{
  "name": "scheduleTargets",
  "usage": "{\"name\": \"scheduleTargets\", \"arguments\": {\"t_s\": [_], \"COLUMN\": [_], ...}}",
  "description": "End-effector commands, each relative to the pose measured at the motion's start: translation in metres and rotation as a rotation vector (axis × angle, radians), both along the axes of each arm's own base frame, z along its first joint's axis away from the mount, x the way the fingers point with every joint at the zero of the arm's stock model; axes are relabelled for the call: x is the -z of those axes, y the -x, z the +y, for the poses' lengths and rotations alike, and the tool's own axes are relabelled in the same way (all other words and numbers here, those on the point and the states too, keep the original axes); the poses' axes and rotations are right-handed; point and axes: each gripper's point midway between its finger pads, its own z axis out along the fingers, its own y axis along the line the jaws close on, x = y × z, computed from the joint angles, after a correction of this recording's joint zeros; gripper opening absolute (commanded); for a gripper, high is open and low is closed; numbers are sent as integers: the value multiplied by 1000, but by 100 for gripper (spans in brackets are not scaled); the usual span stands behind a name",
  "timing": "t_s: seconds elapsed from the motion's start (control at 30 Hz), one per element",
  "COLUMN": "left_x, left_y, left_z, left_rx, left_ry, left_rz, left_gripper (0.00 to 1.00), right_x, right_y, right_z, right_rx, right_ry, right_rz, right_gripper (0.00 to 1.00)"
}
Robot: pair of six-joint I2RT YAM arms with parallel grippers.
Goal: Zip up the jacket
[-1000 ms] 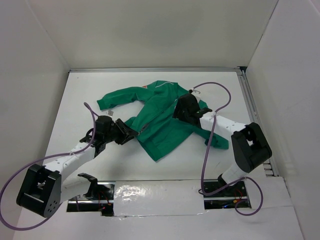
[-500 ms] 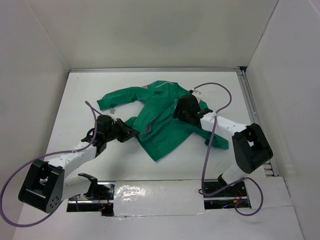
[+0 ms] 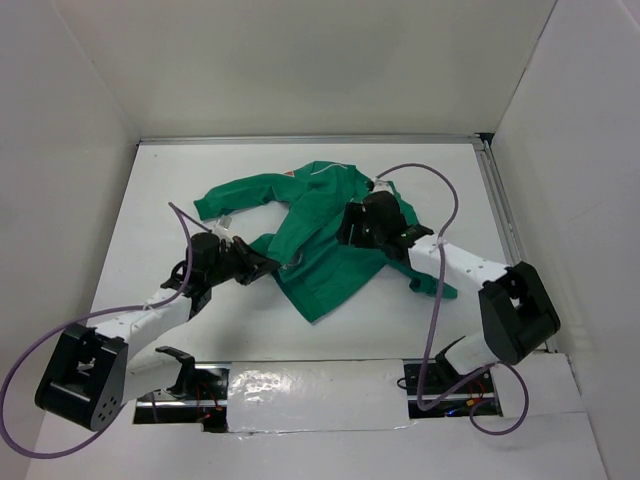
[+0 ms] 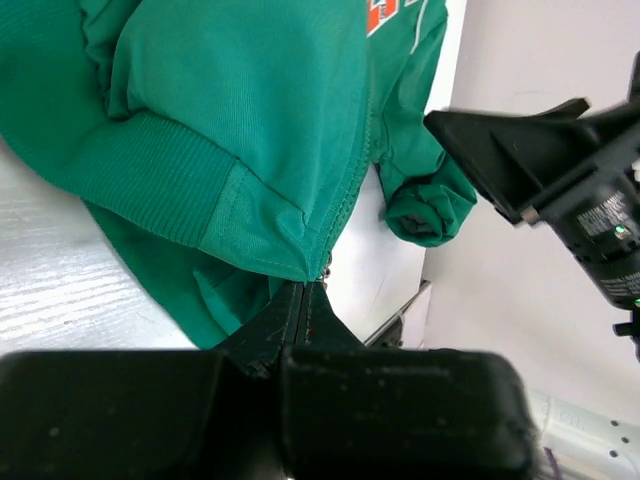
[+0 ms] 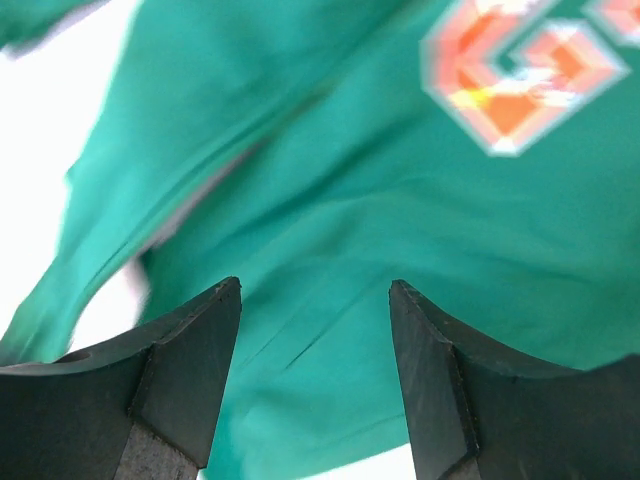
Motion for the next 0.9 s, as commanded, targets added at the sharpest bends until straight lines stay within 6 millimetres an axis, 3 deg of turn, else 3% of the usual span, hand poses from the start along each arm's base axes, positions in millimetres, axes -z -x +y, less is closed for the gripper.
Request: {"name": "scheduleTargets", "arguments": {"t_s": [0.0, 0.13, 0.23, 0.37, 0.7, 0.87], "left_x": [-27, -32, -30, -18, 51, 66], "left_y": [-7, -11, -13, -13, -2, -3], "left_z": [1, 3, 4, 4, 18, 17], "left_rx": [24, 22, 24, 23, -72, -78], "left_ry": [-10, -60, -92, -141, -261, -293], "left_rz": [-170, -207, -233, -220, 24, 66], "left_gripper": [0, 0, 0, 0, 0, 0], "right_x": [-61, -85, -86, -73, -9, 19], "right_y": [19, 68, 90, 84, 47, 49], "right_z": [50, 94, 111, 128, 154, 160], "right_rx": [-351, -740, -912, -944, -829, -832], "right_ry": [-119, -318, -407, -388, -186, -109], "right_rz": [-198, -171, -114, -78, 18, 90], "right_gripper": [68, 68, 65, 65, 65, 64]}}
